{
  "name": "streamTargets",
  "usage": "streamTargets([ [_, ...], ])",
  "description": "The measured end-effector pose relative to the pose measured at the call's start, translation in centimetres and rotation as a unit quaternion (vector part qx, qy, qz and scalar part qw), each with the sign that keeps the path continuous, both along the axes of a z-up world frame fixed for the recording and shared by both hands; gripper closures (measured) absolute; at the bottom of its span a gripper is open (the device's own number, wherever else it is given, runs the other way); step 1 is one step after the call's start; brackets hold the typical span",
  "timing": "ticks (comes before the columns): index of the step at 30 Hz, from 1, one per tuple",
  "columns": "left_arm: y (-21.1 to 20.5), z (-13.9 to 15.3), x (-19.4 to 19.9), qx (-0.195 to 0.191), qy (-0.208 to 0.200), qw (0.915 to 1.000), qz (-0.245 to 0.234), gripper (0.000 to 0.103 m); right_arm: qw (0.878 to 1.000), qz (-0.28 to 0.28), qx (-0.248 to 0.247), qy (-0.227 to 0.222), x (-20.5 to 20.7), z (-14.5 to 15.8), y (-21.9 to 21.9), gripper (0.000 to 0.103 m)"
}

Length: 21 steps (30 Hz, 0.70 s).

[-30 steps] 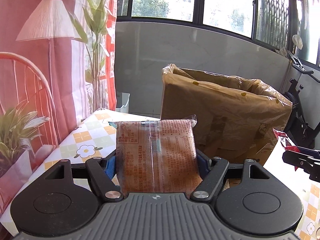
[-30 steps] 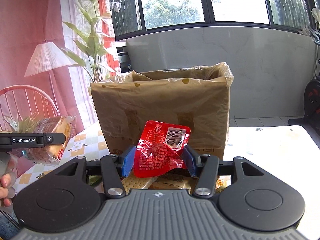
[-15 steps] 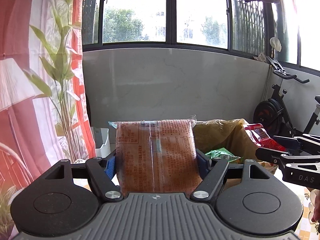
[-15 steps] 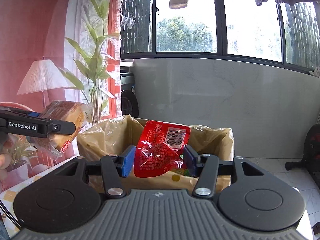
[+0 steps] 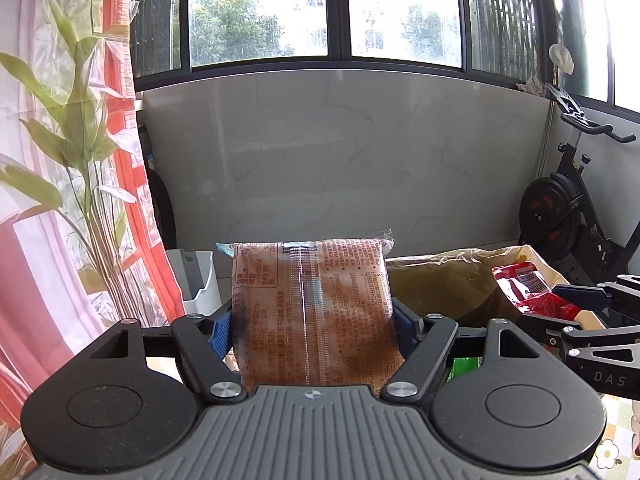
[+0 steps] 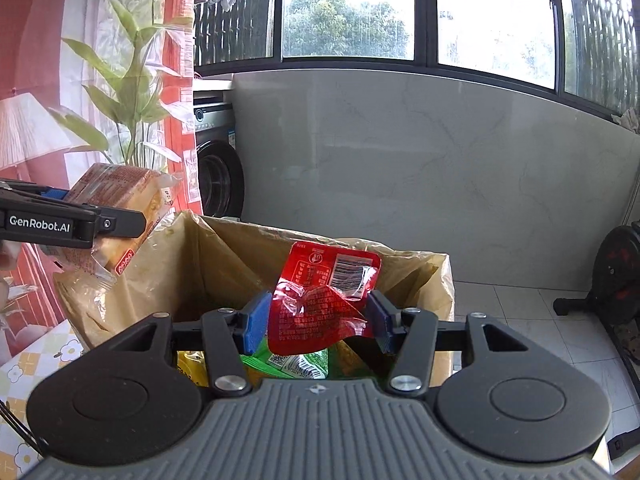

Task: Organize snacks
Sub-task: 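Open both tools to drop the packets into the box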

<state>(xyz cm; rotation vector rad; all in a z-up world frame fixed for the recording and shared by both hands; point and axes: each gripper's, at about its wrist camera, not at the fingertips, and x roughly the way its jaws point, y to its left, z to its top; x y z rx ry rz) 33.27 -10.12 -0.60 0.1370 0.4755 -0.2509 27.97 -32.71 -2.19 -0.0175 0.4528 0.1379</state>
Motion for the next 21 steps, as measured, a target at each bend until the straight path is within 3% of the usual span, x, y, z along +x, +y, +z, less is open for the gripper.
streamTargets([
  [8, 0.8, -1.7, 0.9, -0.007, 0.024, 0.9997, 0.005, 0.026, 0.999, -0.008, 0.011, 0.033, 1.0, -2.1, -0.2, 0.044],
  [12, 1.2, -1.0, 0.7, -0.005, 0.007, 0.9999, 0.008, 0.023, 0.999, -0.009, 0.027, 0.023, 0.1, -1.9, -0.2, 0.034],
  [21, 2.2, 0.1, -2.0, -0.020, 0.007, 0.9998, 0.003, 0.023, 1.000, 0.006, 0.020, 0.010, -2.4, -0.7, 0.7, 0.034],
])
